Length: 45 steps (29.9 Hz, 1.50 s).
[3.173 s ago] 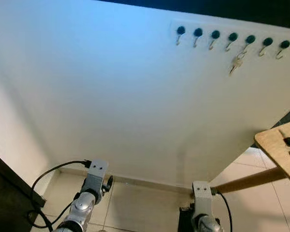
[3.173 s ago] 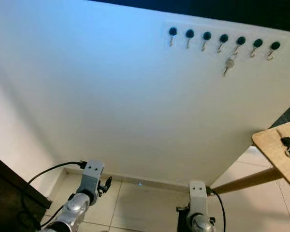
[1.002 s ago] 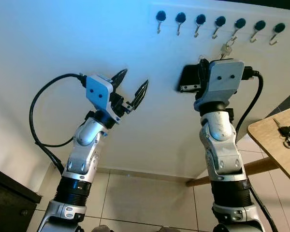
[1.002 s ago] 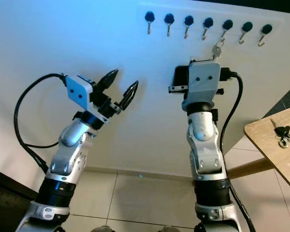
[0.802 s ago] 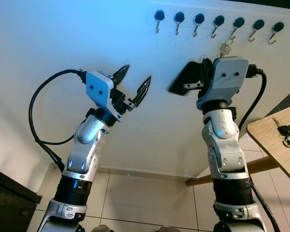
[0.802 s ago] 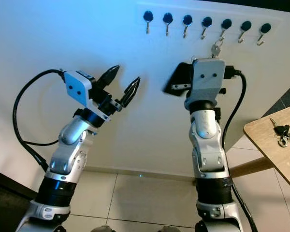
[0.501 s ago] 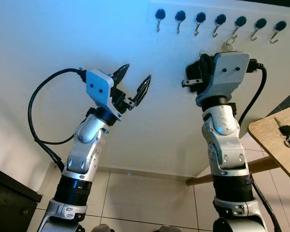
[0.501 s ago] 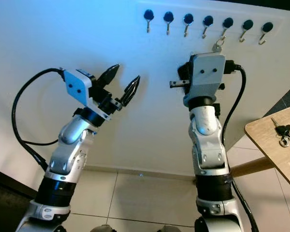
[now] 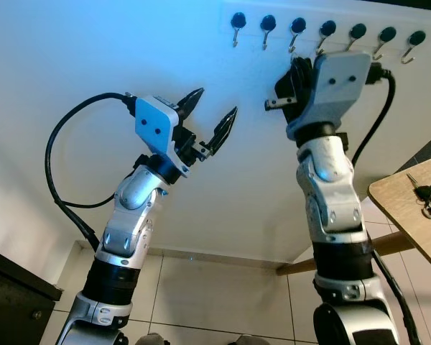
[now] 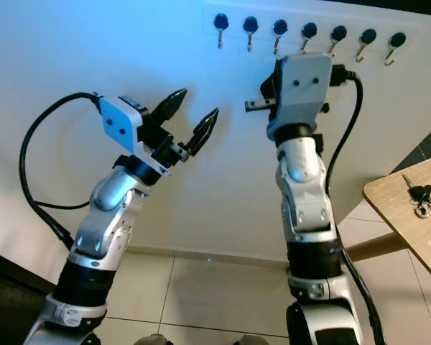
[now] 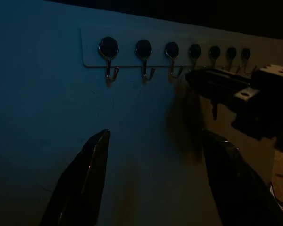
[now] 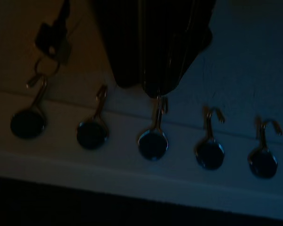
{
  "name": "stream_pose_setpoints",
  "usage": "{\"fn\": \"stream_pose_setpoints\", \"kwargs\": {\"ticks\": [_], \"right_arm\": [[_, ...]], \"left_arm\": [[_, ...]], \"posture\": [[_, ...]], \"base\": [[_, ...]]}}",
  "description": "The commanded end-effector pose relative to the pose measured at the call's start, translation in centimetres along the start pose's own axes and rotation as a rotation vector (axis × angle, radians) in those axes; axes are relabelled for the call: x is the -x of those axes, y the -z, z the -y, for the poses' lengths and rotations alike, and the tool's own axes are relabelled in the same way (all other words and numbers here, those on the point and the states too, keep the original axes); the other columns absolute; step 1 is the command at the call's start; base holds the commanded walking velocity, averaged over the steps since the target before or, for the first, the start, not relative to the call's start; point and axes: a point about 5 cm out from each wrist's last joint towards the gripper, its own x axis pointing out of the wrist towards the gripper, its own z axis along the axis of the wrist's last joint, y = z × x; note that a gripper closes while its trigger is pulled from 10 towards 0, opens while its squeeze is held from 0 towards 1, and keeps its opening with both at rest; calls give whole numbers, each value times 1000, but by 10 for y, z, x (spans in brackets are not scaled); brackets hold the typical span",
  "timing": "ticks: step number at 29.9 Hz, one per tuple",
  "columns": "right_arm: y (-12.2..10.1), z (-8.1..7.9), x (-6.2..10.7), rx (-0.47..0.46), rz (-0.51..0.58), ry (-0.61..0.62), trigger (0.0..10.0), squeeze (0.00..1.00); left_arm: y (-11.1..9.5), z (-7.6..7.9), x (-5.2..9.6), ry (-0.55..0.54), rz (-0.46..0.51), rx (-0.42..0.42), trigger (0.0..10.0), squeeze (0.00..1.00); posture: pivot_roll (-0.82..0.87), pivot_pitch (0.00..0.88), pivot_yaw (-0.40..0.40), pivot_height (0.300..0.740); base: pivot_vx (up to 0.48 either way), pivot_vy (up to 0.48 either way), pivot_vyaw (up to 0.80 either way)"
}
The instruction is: Hang keys on a hook
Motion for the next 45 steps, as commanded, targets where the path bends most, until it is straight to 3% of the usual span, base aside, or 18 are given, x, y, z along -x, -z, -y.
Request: {"fn": "stream_pose_setpoints", "kwargs": {"ticks": [1, 14, 31, 45], "right_arm": [[0, 4, -3, 7, 4, 24, 10000, 0], [-6, 2, -12, -4, 36, -2, 10000, 0], [-11, -10, -7, -18, 61, -50, 10000, 0], [8, -6, 7, 9, -34, -18, 10000, 0]], "left_arm": [[-3, 4, -2, 11, 9, -3, 10000, 0], [-5, 5, -2, 17, 14, -12, 10000, 0], [-5, 5, -3, 27, 9, -26, 10000, 0], [-2, 8, -3, 43, -7, -38, 10000, 0]], "posture": [[34, 98, -54, 740], [36, 101, -58, 740], [36, 104, -58, 740], [33, 107, -55, 740]], "base": [[0, 0, 0], [0, 0, 0], [0, 0, 0], [0, 0, 0]]}}
